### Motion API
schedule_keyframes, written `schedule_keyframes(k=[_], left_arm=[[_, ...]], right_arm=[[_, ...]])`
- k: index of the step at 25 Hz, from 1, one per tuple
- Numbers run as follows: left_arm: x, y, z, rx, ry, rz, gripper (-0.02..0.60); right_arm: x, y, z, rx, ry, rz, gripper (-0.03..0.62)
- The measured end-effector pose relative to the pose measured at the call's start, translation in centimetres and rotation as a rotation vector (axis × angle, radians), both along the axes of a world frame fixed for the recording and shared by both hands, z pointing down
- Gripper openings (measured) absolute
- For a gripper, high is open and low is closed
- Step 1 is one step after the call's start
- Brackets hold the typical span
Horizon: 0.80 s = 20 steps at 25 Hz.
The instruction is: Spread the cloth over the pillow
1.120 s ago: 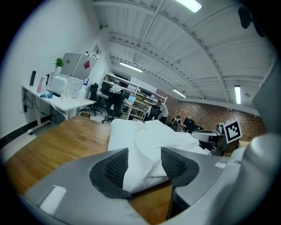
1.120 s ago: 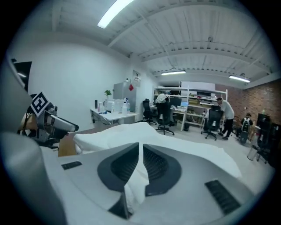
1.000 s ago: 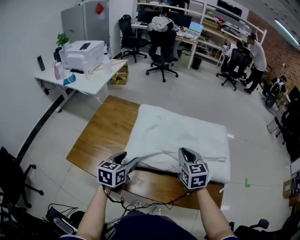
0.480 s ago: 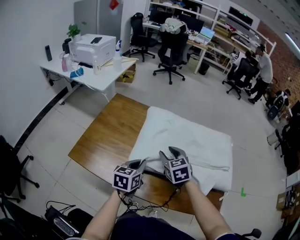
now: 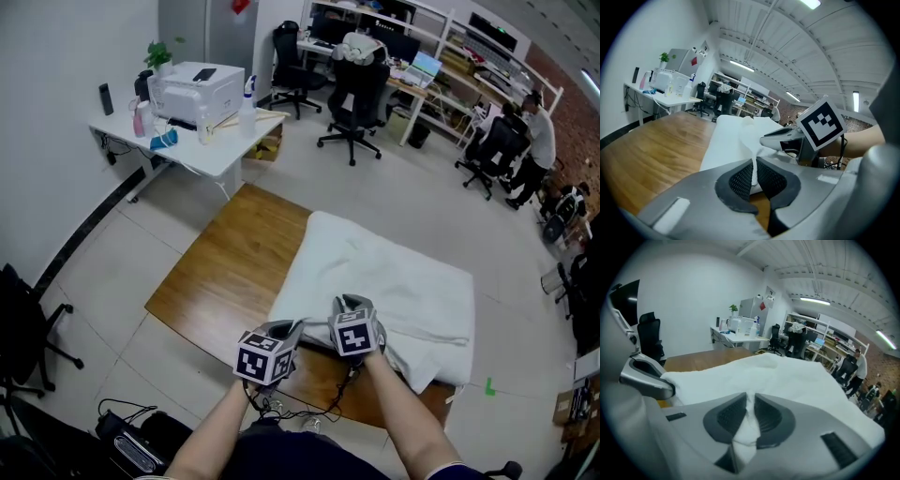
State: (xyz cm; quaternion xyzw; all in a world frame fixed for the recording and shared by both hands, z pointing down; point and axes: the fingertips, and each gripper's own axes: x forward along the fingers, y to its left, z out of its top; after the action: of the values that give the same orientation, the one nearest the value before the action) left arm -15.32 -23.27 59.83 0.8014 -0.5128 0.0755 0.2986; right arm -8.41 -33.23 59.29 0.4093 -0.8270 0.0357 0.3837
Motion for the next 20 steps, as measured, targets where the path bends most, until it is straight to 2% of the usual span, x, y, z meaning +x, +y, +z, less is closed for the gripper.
schedule_keyframes(k=[1,2,4,8,14,17,20], left_arm=[[0.0,0.1,0.0,-0.001,-0.001,0.001,0.011],[-0.1,0.1,0.0,-0.003,-0.001,0.002,0.011],[-0.3,0.2,0.1,-0.008,-0.003,-0.001,0.011],[-0.5,0.2,0.2,-0.009,-0.015,-0.013,0.011],[-1.3,-0.1,0.4,-0.02,-0.036,-0.042,0.011],[-2.1,-0.6,-0.2,-0.007,-0.06,-0.075,0.012],[-3.6,-2.0,-2.2,0.057,-0.124,-0.133,0.011]], right_arm=[[0.2,0.0,-0.1,0.007,0.002,0.001,0.049],[0.5,0.3,-0.1,0.003,-0.005,0.004,0.043],[0.8,0.8,-0.4,0.007,-0.04,-0.002,0.04],[1.8,1.0,-2.6,0.094,-0.104,-0.024,0.038],[4.5,1.0,-6.1,0.196,-0.143,-0.007,0.037],[7.1,0.2,-8.0,0.251,-0.129,0.021,0.037],[11.0,-1.1,-10.8,0.304,-0.145,0.093,0.037]])
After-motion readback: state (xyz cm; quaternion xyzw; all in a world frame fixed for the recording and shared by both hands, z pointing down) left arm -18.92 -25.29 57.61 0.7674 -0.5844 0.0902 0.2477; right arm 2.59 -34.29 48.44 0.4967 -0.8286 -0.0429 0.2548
